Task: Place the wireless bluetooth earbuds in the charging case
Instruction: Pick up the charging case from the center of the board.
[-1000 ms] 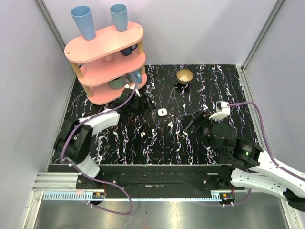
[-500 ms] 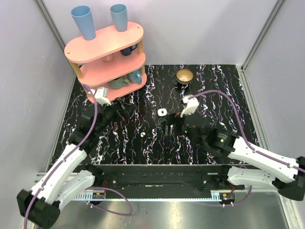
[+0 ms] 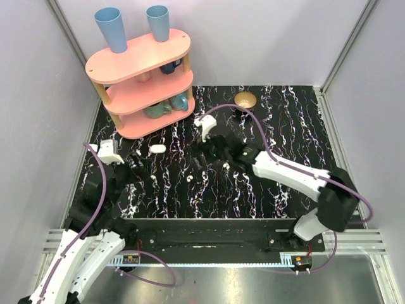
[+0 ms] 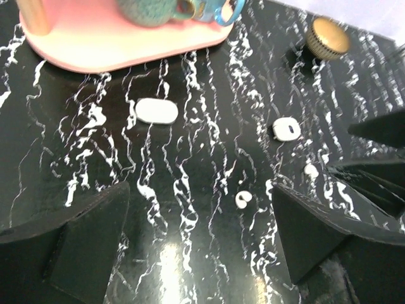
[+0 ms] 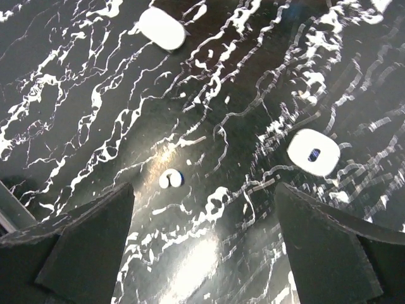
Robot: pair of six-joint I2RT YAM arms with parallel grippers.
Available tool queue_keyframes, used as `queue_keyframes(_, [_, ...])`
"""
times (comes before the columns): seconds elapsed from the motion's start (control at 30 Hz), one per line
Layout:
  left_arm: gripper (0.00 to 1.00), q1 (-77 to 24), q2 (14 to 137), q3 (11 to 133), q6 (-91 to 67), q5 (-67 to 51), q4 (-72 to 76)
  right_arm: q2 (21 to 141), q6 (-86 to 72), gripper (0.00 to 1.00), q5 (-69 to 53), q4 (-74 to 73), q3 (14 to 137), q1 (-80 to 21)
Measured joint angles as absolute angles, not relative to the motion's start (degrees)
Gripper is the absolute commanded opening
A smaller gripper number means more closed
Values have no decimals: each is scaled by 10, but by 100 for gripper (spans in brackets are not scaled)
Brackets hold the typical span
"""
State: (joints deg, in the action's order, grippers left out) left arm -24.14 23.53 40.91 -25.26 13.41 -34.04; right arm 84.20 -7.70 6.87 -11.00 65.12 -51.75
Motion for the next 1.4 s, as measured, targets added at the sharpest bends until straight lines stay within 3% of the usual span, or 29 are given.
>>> queue_keyframes(0.3, [99,-209,269,391,-227,108,-371,1078,26,99,-59,-92,826,-509])
queue_keyframes(0.67, [99,84,389,401,-190,-167,-337,1319,59,95,-163,-98,1043,-500])
queue_keyframes(1.13, [99,90,376,427,-178,-221,-342,1473,125,91,-209,-198,1289,-496])
queue_keyframes(1.4, [99,90,378,427,-175,-222,-343,1500,140,88,-196,-244,1317,-495])
